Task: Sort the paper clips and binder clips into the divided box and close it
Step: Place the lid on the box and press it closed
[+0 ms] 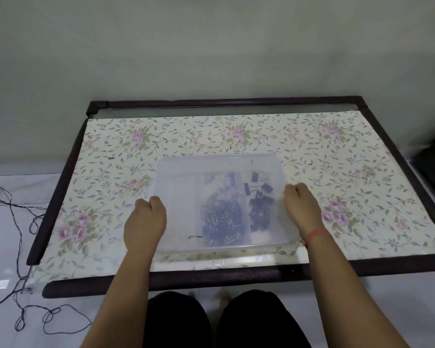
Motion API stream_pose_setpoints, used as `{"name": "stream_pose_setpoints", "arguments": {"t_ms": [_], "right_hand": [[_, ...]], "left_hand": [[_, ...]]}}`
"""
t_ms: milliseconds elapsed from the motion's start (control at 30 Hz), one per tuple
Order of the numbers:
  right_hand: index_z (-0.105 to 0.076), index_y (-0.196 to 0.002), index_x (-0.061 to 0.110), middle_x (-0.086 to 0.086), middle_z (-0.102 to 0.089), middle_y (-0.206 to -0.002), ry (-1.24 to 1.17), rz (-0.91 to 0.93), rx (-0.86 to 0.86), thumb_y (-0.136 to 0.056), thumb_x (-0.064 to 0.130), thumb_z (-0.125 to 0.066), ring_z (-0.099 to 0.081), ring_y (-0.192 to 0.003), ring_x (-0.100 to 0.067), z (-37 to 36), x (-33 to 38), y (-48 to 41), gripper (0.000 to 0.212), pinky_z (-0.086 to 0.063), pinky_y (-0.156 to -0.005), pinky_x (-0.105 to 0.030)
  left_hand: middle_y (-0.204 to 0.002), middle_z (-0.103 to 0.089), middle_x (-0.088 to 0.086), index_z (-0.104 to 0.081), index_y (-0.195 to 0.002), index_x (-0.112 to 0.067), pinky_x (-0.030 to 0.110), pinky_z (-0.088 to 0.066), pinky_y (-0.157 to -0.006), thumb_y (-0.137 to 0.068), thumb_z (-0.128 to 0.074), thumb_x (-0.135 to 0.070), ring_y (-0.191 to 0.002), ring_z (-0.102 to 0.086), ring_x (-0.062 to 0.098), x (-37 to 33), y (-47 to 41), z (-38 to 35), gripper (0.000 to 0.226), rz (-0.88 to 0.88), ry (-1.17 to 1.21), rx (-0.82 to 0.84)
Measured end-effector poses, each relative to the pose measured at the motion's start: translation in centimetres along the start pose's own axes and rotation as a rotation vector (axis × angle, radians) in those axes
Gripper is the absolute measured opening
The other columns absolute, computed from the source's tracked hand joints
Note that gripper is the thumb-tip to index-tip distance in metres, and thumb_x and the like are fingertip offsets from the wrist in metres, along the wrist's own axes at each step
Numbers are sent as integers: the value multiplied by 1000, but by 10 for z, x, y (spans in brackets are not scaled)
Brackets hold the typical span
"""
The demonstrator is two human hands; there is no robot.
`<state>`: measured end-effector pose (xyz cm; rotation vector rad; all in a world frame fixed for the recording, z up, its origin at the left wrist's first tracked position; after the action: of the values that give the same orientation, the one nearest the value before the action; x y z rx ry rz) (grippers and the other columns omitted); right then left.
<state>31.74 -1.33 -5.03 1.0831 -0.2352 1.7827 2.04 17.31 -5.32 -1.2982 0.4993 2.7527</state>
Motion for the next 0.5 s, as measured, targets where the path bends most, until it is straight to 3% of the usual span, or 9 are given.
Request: {"name": "stream_pose_setpoints", "arguments": {"t_ms": [33, 67, 100, 133, 167, 267, 367, 500], "right_hand": [[-51, -98, 10, 1, -51, -80, -9, -18, 6, -96, 41, -31, -50, -85, -24, -3, 7, -10, 37, -40, -75, -34], [-53, -104, 9, -1, -54, -86, -30, -44, 15, -96, 46, -29, -50, -90, -25, -6, 12, -21, 45, -41, -84, -37], [-53, -112, 7, -4, -55, -96, -45, -64, 24, -96, 50, -27, -51, -96, -26, -9, 14, -31, 53, -41, -92, -39], [-53, -117, 5, -8, -56, -105, -50, -71, 32, -96, 52, -26, -51, -101, -27, -12, 16, -39, 58, -41, -97, -42], [-54, -119, 5, -11, -57, -114, -52, -65, 42, -96, 52, -25, -52, -106, -29, -15, 16, -45, 60, -40, -101, -45], [-57, -115, 10, -13, -60, -120, -71, -29, 80, -96, 51, -23, -54, -110, -31, -22, 14, -50, 56, -40, -103, -49], [-58, -115, 11, -12, -60, -119, -68, -26, 111, -98, 48, -22, -54, -111, -31, -24, 13, -54, 54, -40, -104, -50], [-60, -109, 5, -11, -60, -103, -71, -4, 83, -98, 45, -26, -55, -99, -28, -22, 15, -54, 54, -43, -98, -45]], "left_hand": [[-75, -54, 16, -53, -94, 2, 31, -39, -57, -87, -56, -14, -60, -49, 24, -11, -5, 3, 18, 13, 46, -64], [-102, -59, 19, -51, -115, 2, 40, -42, -79, -95, -38, -36, -90, -57, 32, -10, -13, 9, 44, 126, 28, -145], [-125, -54, 19, -45, -129, 0, 42, -36, -94, -96, -24, -46, -114, -51, 34, -13, -18, 5, 60, 199, 29, -93], [-134, -50, 17, -43, -133, -2, 41, -32, -100, -96, -19, -49, -123, -45, 34, -14, -27, 1, 65, 214, 29, -74], [-131, -52, 16, -45, -131, -3, 41, -31, -99, -96, -17, -49, -121, -46, 33, -21, -31, -1, 64, 197, 1, -66], [-93, -53, 3, -52, -106, -9, 37, -32, -88, -95, -22, -49, -102, -47, 28, -15, -41, -5, 51, 212, 56, -65], [-112, -55, 6, -54, -113, -8, 42, -39, -96, -90, -30, -54, -110, -50, 29, -3, -49, -11, 57, 286, 186, -18], [-87, -47, 4, -48, -92, -9, 35, -35, -75, -90, -38, -51, -87, -45, 25, -1, -48, -14, 43, 313, 290, -9]]}}
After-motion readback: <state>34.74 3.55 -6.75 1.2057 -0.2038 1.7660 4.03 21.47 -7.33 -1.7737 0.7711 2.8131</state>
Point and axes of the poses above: each hand's wrist, its own y-axis away from the middle knuckle, its own z-axis out of the back of the hand, x = y × z, the point moved 8 cm from there along -y, towards the middle knuckle
